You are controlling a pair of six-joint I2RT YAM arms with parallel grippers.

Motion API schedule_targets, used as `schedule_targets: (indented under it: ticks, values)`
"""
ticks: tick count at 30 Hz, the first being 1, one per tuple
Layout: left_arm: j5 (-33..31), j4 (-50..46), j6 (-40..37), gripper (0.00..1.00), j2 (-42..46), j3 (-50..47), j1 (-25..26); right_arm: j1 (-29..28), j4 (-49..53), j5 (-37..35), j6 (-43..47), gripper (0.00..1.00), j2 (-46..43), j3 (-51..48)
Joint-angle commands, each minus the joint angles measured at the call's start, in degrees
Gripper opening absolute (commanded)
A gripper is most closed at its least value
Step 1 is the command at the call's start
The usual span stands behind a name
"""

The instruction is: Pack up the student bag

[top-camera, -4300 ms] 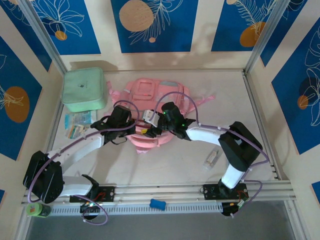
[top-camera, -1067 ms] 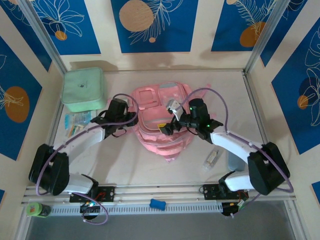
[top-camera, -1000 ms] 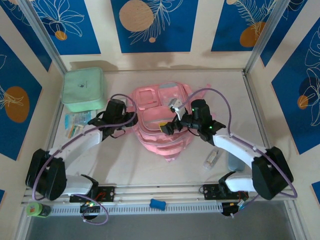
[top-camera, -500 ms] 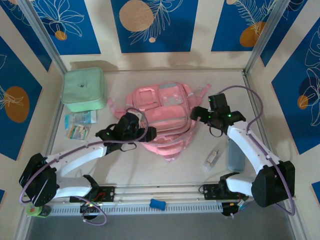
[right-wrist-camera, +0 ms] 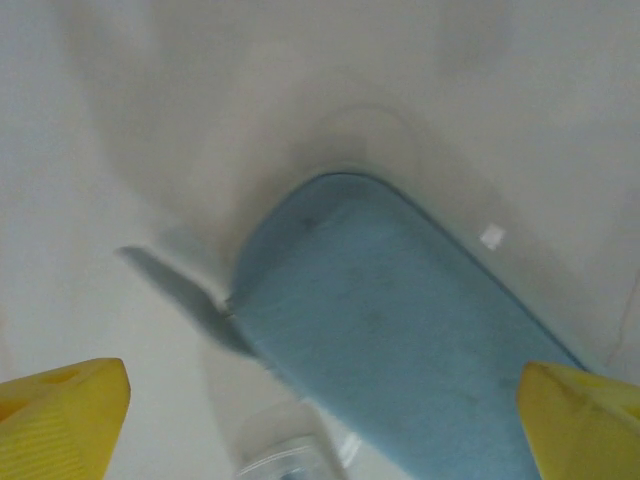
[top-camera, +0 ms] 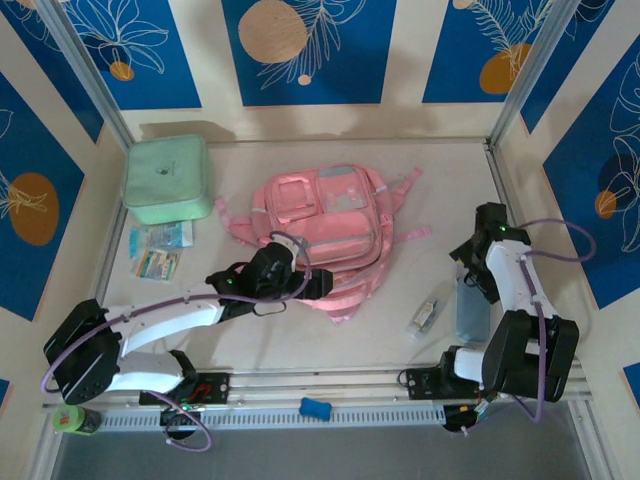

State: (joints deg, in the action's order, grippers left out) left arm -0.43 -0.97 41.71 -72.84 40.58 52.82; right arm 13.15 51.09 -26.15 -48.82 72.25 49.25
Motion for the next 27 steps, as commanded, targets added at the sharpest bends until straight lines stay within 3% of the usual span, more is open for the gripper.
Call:
schedule_targets:
  ticks: [1, 4, 7, 10, 15, 20, 23, 27]
  values:
    - [0.33, 2.58, 0.34, 1.0, -0.8, -0.89, 0.53, 4.1, -1.38, 3.01, -1.2, 0.99, 0.69, -3.68]
    - [-0.01, 2.59, 0.53, 0.99, -1.39, -0.95, 0.54, 9.72, -4.42, 10.4, -0.23, 0.99, 0.8, -6.84]
    - [0.49, 4.84, 1.07, 0.99, -2.26, -1.9, 0.54, 8.04, -5.11, 11.04, -2.18, 0.99, 0.06, -8.6]
    - [0.57, 5.05, 1.44, 0.99, -3.28, -1.57, 0.53, 7.84, -6.73, 17.03, -6.36, 0.99, -1.94, -11.23]
    - [-0.09, 5.28, 1.88, 0.99, -4.01, -1.75, 0.65, -0.04, -11.02, 20.36, -17.06, 0.99, -6.37, -12.0]
    - [-0.92, 4.14, 1.61, 0.99, -4.34, -0.82, 0.62, -9.26, -15.94, 24.97, -26.79, 0.99, -3.13, -10.37]
    - [-1.2, 3.17, 1.61, 0.99, -4.21, -0.41, 0.62, -9.88, -14.65, 23.57, -23.82, 0.99, -2.38, -8.21]
    - [-0.63, 2.74, 1.53, 0.99, -4.24, 0.14, 0.62, -9.14, -6.15, 20.84, -11.65, 0.99, -0.48, -3.73]
